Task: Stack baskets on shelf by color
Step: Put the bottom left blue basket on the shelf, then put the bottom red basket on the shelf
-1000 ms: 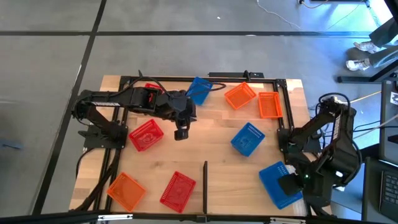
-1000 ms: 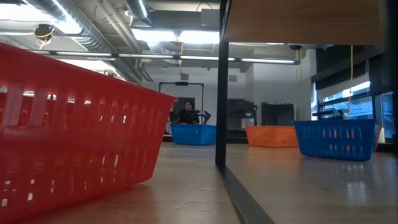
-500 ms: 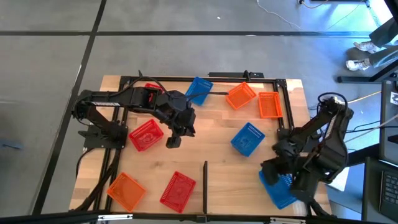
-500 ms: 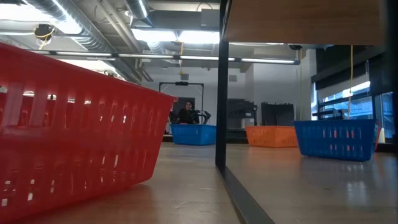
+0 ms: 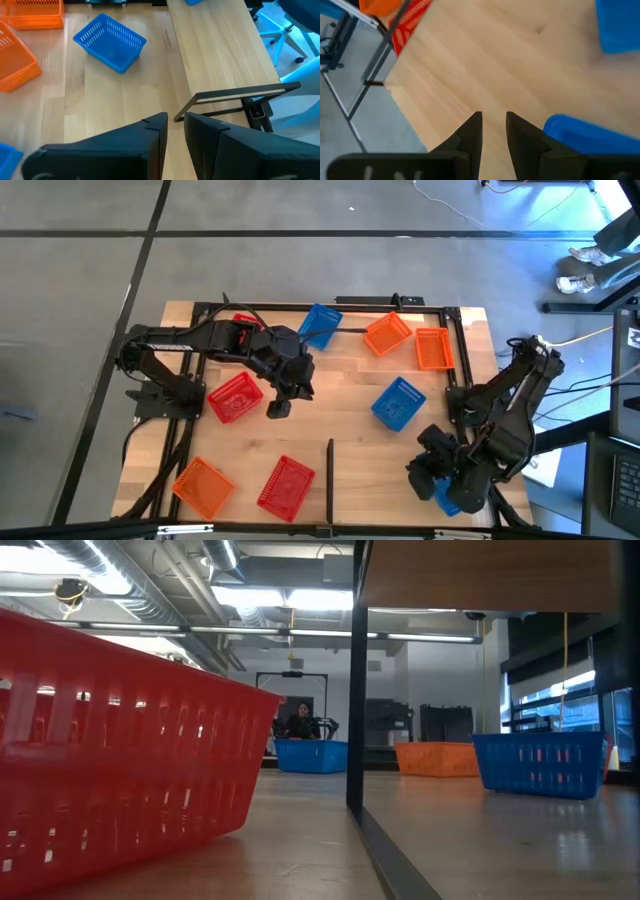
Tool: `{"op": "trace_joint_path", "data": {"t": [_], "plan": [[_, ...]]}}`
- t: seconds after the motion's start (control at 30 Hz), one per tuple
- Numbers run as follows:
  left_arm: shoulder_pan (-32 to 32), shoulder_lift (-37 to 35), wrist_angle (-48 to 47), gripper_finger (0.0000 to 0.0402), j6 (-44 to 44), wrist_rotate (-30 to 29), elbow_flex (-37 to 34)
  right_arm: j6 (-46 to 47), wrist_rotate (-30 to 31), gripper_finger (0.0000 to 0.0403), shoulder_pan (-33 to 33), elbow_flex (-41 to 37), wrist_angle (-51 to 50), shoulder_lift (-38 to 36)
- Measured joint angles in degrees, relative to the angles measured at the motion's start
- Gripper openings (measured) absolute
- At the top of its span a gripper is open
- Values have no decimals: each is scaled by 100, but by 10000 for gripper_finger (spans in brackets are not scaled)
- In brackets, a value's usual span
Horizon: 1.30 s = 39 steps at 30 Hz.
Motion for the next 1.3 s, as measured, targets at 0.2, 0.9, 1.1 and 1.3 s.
{"op": "trace_joint_path", "data": {"t": [0.2, 0.9, 1.1, 1.3], "plan": [[0, 0, -2, 55, 151, 4, 0, 261, -291, 84, -112, -270, 135, 0], [0, 0, -4, 55, 120, 2, 2, 606, -907, 84, -157, -244, -636, 0], [0, 0, -4, 55, 114, 4, 2, 562, -934, 84, -157, -242, -636, 0], [0, 0, -43, 55, 113, 2, 2, 309, -402, 84, -155, 140, -889, 0]]}}
